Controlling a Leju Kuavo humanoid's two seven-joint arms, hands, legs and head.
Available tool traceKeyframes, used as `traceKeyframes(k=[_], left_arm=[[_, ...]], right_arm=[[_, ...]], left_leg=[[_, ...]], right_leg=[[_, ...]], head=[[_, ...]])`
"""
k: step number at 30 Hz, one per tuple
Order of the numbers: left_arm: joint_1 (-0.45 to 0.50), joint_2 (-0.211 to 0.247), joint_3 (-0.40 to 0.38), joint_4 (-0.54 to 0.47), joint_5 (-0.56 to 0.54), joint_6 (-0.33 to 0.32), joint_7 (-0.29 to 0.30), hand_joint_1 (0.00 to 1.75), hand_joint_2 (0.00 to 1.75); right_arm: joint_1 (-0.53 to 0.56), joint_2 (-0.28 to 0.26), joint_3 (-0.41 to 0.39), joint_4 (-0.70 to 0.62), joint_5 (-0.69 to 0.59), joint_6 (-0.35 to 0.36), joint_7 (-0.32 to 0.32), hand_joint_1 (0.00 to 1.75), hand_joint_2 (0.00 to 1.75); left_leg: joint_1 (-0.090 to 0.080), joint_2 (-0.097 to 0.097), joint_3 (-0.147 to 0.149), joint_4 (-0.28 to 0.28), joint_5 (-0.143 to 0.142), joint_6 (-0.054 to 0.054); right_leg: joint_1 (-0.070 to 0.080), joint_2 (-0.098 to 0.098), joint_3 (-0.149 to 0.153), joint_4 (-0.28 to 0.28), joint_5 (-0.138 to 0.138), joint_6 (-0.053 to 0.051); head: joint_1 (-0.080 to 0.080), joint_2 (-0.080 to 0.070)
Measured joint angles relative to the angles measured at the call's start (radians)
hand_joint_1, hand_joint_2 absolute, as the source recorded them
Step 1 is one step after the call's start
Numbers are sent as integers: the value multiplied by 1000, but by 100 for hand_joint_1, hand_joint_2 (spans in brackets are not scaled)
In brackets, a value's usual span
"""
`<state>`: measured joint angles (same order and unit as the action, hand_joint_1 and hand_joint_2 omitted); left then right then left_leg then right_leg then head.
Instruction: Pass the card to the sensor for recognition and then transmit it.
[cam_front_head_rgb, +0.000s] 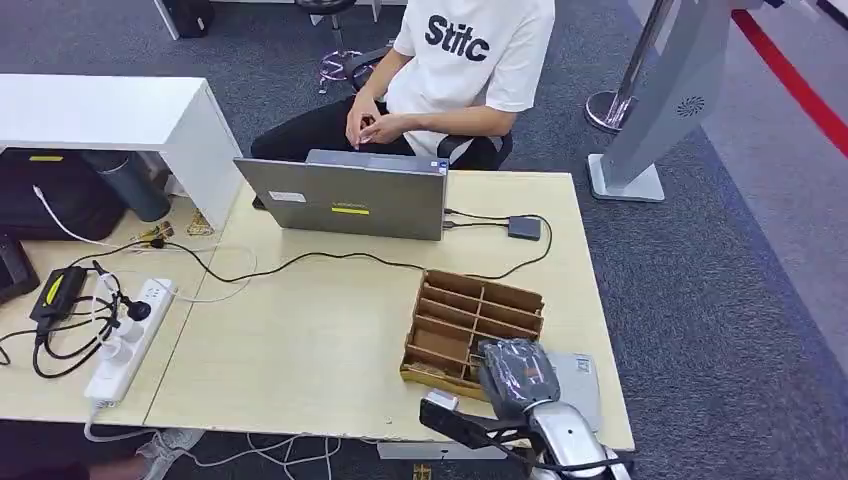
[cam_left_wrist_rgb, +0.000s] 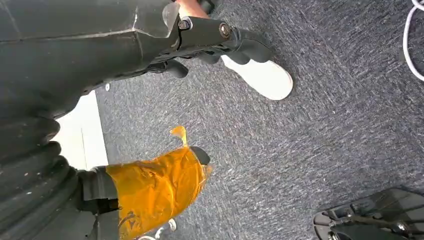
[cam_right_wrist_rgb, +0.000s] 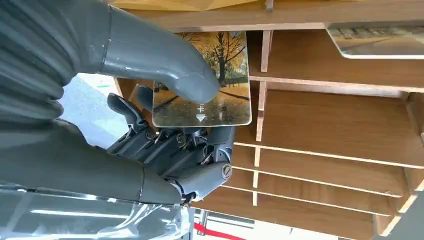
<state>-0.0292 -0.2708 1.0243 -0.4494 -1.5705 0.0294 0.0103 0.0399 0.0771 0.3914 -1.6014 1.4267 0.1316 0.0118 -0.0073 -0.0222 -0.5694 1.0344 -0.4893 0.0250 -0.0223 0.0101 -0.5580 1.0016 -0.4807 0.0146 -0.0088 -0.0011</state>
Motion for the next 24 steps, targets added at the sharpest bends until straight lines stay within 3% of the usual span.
traceKeyframes(k=[9, 17, 24], left_arm=[[-3, 5, -5, 10, 0, 7, 26, 0, 175], [-2, 10, -5, 18, 0, 11, 11, 0, 175], [-2, 13, -6, 26, 0, 15, 11, 0, 175]], right_arm=[[-4, 0, 0, -21, 22, -44, -4, 175, 175], [-25, 0, 2, -197, 42, -111, -3, 175, 175], [-97, 0, 34, -322, -15, -113, -8, 175, 175]], left_leg=[[0, 0, 0, 0, 0, 0], [0, 0, 0, 0, 0, 0], [0, 0, 0, 0, 0, 0]], right_leg=[[0, 0, 0, 0, 0, 0], [0, 0, 0, 0, 0, 0], [0, 0, 0, 0, 0, 0]], head=[[0, 0], [0, 0], [0, 0]])
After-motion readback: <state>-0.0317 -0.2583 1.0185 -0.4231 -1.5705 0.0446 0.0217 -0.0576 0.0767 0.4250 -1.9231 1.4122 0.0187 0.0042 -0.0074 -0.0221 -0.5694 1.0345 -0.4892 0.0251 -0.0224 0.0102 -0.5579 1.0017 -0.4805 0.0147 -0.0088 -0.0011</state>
